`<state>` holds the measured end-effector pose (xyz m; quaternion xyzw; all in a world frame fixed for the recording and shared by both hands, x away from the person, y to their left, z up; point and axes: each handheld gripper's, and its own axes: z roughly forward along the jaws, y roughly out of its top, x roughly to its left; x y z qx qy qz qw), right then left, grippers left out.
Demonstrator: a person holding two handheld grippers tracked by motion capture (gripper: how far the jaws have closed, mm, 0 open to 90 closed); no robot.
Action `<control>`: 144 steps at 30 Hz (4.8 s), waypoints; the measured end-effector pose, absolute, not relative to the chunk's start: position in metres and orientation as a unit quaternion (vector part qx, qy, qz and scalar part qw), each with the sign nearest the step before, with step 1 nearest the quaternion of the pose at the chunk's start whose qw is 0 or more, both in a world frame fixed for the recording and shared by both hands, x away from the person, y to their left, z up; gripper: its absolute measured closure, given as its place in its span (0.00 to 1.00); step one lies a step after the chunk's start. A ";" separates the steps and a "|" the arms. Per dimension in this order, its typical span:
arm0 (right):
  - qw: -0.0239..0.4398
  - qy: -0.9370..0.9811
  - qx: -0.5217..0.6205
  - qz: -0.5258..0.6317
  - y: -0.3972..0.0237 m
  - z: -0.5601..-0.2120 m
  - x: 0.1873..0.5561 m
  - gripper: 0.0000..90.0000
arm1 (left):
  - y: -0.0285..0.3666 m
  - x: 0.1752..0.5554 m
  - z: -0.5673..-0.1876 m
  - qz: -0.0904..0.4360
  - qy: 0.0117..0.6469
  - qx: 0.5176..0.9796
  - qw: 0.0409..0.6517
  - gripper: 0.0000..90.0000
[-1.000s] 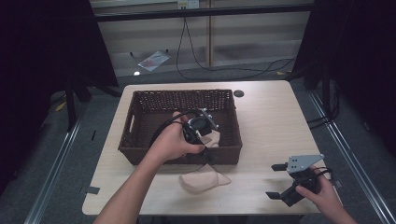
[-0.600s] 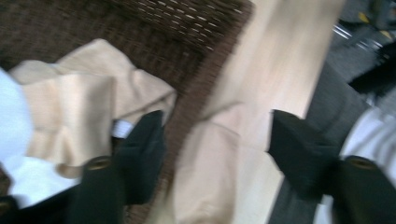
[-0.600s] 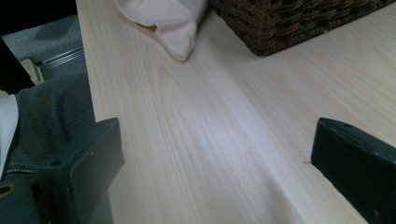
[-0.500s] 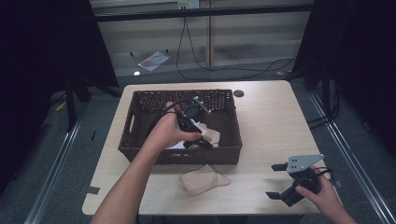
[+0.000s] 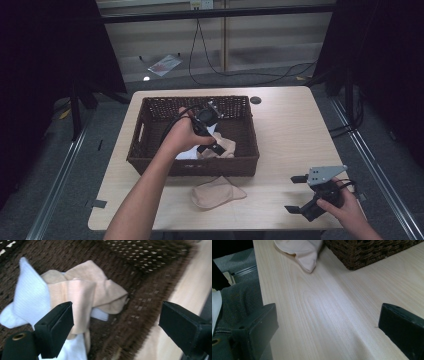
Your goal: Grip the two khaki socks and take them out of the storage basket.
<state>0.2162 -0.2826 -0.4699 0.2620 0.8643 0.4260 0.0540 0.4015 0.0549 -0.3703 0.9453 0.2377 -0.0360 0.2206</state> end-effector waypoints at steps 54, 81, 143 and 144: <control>0.055 0.863 0.262 0.428 -0.283 -0.469 0.216 0.03 | 0.068 0.436 -0.414 -0.086 0.294 0.937 0.167 0.91; 0.055 0.864 0.262 0.427 -0.283 -0.469 0.216 0.02 | 0.084 0.402 -0.328 -0.098 0.259 0.943 0.187 0.90; 0.051 0.864 0.263 0.427 -0.281 -0.470 0.216 0.03 | 0.057 0.343 -0.347 -0.120 0.165 0.959 0.198 0.88; 0.051 0.864 0.263 0.427 -0.281 -0.470 0.216 0.03 | 0.056 0.343 -0.349 -0.118 0.162 0.960 0.194 0.88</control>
